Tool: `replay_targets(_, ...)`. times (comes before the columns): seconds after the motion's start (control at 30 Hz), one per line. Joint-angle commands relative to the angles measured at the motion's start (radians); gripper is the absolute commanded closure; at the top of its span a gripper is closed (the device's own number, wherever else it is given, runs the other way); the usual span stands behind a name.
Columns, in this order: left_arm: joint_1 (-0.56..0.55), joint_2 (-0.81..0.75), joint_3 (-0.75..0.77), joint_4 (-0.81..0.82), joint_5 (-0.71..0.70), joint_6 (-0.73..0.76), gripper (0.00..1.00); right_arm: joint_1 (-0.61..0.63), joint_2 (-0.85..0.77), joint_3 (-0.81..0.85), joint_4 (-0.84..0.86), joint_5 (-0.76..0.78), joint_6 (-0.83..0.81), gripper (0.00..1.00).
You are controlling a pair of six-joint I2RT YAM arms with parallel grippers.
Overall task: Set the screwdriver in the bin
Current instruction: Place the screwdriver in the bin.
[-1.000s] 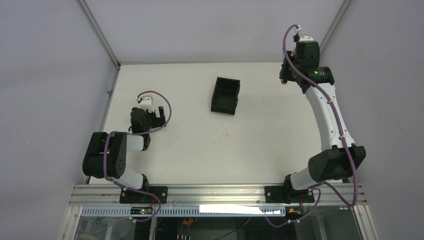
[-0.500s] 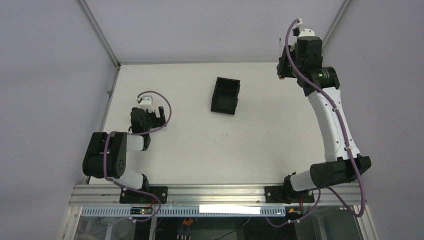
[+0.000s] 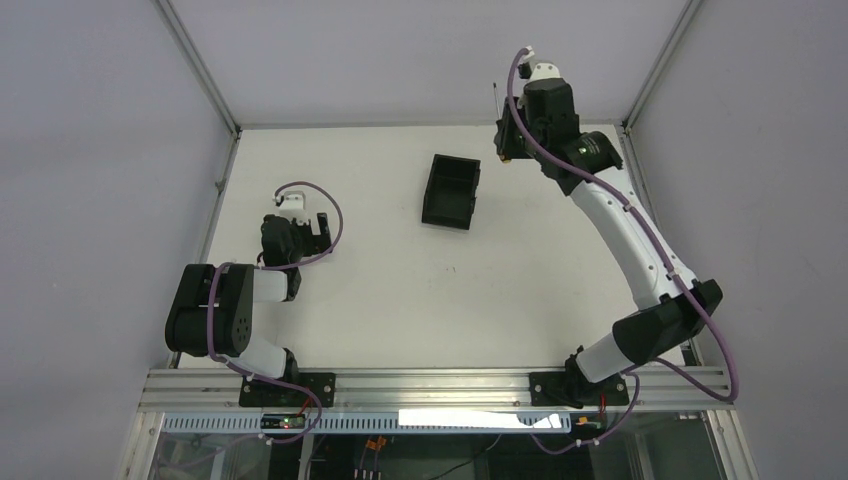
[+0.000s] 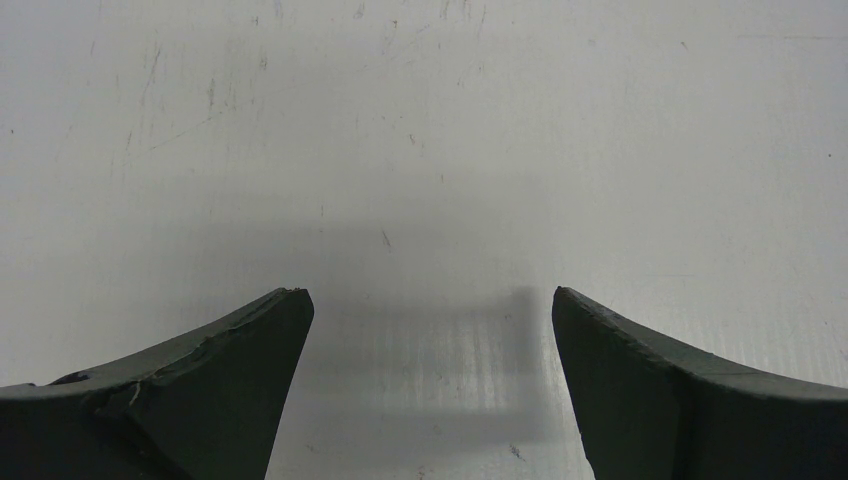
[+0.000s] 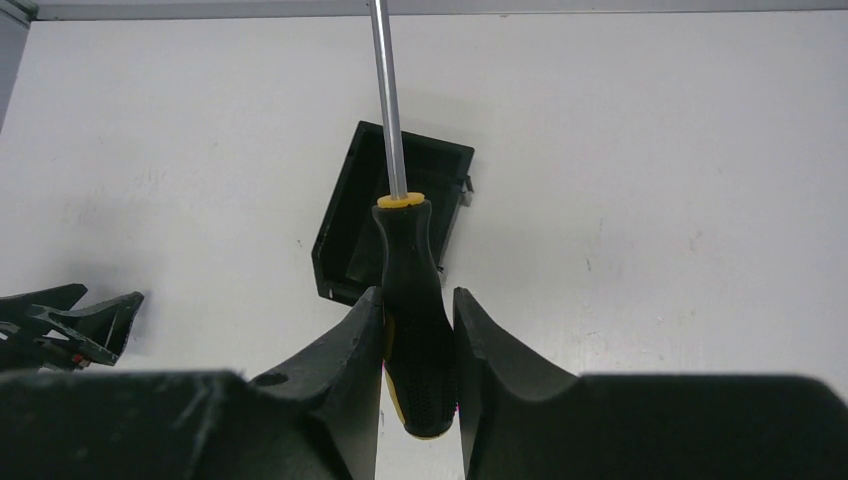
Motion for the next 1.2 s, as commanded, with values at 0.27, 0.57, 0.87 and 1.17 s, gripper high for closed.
replay_targets(0.27, -0.009, -0.02, 0.0, 0.028, -0.02, -0.004, 0.01, 0.124, 0.131, 0.046, 0.226, 0.121, 0.092, 1.0)
replay_targets(0.57, -0.009, -0.021, 0.0, 0.028, -0.02, -0.004, 0.01, 0.141, 0.203, 0.008, 0.316, 0.141, 0.086, 1.0)
replay_targets(0.87, -0.009, -0.02, 0.0, 0.028, -0.021, -0.003, 0.01, 0.144, 0.278, -0.093, 0.431, 0.163, 0.077, 1.0)
replay_targets(1.17, -0.009, -0.02, 0.0, 0.028, -0.021, -0.004, 0.01, 0.148, 0.38, -0.161, 0.53, 0.177, 0.073, 1.0)
